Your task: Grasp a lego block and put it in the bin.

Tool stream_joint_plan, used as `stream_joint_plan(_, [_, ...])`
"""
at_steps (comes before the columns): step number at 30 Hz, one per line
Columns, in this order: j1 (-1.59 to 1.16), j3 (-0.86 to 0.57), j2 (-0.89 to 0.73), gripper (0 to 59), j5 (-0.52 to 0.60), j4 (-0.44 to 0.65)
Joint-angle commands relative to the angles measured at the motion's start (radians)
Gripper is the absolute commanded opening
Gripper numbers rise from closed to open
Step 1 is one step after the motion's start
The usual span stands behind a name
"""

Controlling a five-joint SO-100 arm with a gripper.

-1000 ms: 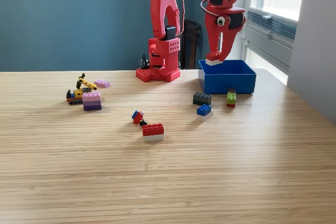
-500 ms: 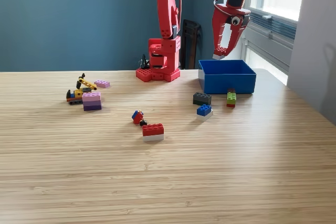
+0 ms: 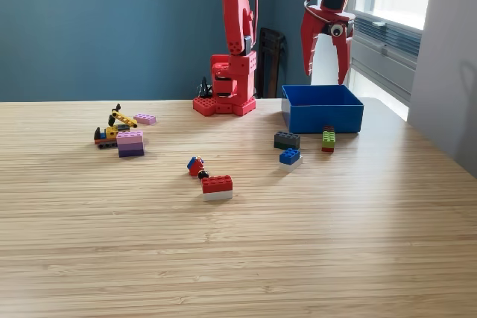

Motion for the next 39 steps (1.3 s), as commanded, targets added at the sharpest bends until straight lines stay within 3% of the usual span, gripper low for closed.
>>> stream_joint_plan(1, [0.207,-0.133,0.071,17.2,-0.026,0.015])
stream_joint_plan(4, [0.413,-0.183,0.069,14.0,-0.060,0.015])
stream_joint_plan(13, [0.859,-0.250,0.067,15.9,-0.245,0.011])
stream_joint_plan(39, [0.888,-0.212,0.067,15.8,-0.230,0.008])
